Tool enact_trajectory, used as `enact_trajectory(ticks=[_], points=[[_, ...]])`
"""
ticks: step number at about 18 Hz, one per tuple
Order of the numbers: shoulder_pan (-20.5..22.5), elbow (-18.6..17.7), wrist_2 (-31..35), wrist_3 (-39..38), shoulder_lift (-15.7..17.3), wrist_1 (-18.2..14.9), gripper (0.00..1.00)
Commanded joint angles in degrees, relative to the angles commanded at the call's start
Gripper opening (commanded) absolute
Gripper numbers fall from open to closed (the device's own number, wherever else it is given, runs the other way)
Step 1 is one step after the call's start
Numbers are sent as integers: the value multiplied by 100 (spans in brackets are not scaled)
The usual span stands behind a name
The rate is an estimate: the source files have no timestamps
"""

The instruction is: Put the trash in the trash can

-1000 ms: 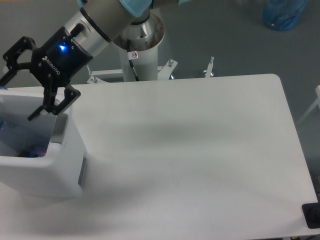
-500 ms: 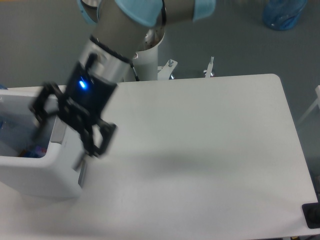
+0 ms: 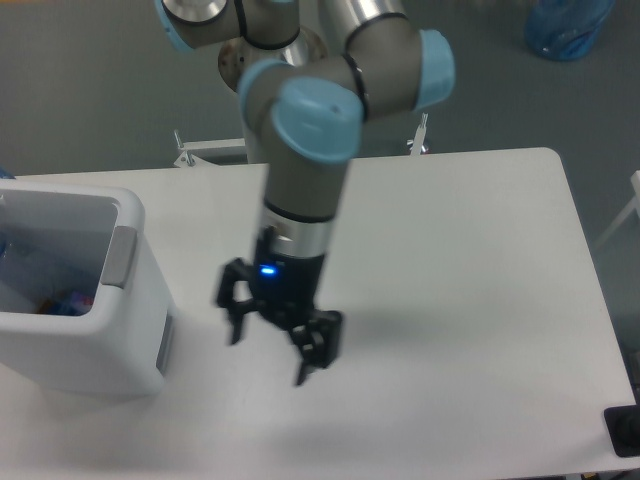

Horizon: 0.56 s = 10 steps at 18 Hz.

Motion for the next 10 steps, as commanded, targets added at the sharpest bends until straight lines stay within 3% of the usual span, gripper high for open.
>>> enact_trajectory(ticks=[3,10], points=[[62,-202,421,289,-35,70,100],[71,-70,1047,537,-158,-9,100]])
